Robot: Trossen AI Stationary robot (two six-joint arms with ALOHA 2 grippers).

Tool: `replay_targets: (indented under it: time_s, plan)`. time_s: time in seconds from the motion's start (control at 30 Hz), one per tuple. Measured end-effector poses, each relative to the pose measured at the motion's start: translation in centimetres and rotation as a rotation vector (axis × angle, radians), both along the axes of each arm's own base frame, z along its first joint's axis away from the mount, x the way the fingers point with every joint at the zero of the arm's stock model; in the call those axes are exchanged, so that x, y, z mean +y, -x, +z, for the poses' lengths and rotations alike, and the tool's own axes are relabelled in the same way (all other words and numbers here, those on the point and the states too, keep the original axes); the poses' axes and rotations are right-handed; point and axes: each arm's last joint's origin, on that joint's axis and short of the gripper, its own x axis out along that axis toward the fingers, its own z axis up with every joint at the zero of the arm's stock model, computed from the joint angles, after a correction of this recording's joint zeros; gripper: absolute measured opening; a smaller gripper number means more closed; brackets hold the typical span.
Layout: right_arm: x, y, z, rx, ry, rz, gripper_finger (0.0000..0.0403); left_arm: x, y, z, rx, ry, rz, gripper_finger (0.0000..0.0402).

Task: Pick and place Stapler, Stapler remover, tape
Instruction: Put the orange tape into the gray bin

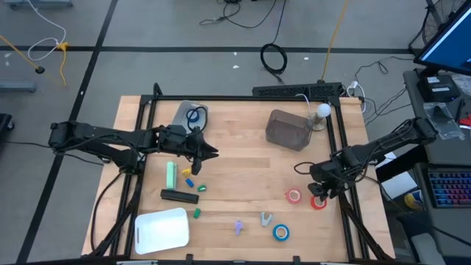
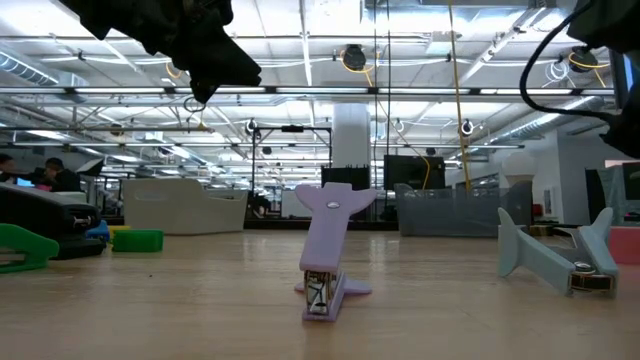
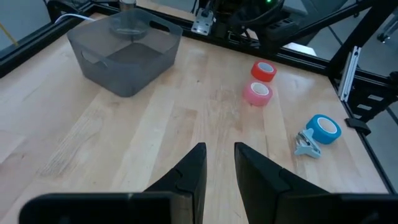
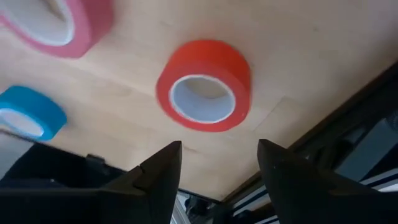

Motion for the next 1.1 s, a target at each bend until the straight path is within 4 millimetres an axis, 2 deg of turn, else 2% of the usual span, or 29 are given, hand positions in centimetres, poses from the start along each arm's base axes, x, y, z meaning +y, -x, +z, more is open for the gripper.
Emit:
replay_targets:
  time_s: [0.5, 0.7, 0.83, 1.1]
  plan:
    - [-0.3, 0.6, -3.5, 0.034, 0.031, -0.104, 0.0199, 0.0, 0.0, 0.0, 0.000, -0.011, -0.005, 0.0088]
    - [-0.5, 1.0, -4.2, 0.058, 0.032, -0.119, 0.0193, 0.0, 0.0, 0.0, 0.000, -0.011, -0.005, 0.0088]
    - [-0.5, 1.0, -4.2, 0.061, 0.035, -0.122, 0.0161, 0.0, 0.0, 0.0, 0.000, -0.011, -0.005, 0.0088]
    - [-0.4, 0.8, -4.2, 0.032, 0.034, -0.109, 0.0051, 0.0, 0.0, 0.0, 0.000, -0.010, -0.004, 0.0088]
